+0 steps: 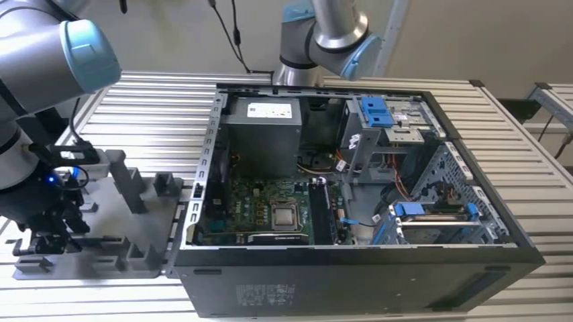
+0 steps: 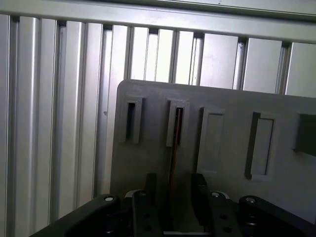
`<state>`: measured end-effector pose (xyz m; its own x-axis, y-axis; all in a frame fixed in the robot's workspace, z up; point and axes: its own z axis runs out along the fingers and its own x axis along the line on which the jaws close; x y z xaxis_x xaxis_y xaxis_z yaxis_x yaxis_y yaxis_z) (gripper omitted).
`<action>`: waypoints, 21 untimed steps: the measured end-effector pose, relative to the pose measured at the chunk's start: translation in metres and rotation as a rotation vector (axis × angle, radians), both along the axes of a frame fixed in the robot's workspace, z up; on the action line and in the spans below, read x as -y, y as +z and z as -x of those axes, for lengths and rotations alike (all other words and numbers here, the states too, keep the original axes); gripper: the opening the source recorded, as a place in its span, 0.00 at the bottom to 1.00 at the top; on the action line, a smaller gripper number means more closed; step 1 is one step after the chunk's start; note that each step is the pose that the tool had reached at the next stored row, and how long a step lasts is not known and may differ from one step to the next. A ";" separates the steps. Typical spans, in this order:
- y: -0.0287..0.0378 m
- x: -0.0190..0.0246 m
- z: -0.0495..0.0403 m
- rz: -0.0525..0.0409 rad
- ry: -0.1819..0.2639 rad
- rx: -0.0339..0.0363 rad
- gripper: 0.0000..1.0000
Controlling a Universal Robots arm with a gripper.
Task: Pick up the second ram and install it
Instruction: 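Pick up the second ram and move it above second insertion slot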
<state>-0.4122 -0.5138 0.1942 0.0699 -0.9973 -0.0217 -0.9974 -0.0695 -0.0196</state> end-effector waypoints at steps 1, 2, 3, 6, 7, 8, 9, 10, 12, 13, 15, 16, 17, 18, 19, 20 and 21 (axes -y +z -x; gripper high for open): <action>0.0000 0.0000 0.0000 0.0000 0.000 0.0000 0.42; 0.0000 0.0000 0.0001 0.0000 0.000 0.0000 0.42; 0.0000 0.0000 0.0001 0.0000 0.000 0.0000 0.34; 0.0000 0.0000 0.0003 0.0001 0.000 -0.0001 0.27; 0.0000 0.0000 0.0003 0.0000 0.000 0.0000 0.21; 0.0000 0.0000 0.0004 0.0000 0.000 0.0000 0.21; 0.0000 0.0000 0.0004 0.0000 0.000 0.0000 0.21; 0.0000 0.0000 0.0005 0.0000 0.000 0.0000 0.21; 0.0000 0.0000 0.0006 0.0000 0.000 0.0000 0.21; 0.0000 0.0000 0.0006 0.0000 0.000 -0.0001 0.19; 0.0000 0.0000 0.0007 -0.0001 0.000 0.0000 0.19; 0.0000 0.0000 0.0008 0.0000 0.000 0.0000 0.14; 0.0000 0.0000 0.0008 0.0000 0.000 0.0000 0.14; 0.0000 0.0000 0.0009 0.0000 0.000 0.0000 0.14; 0.0000 0.0000 0.0009 0.0000 0.000 0.0000 0.14; 0.0000 0.0000 0.0010 0.0000 0.000 0.0000 0.14; 0.0000 0.0000 0.0010 0.0000 0.000 -0.0001 0.14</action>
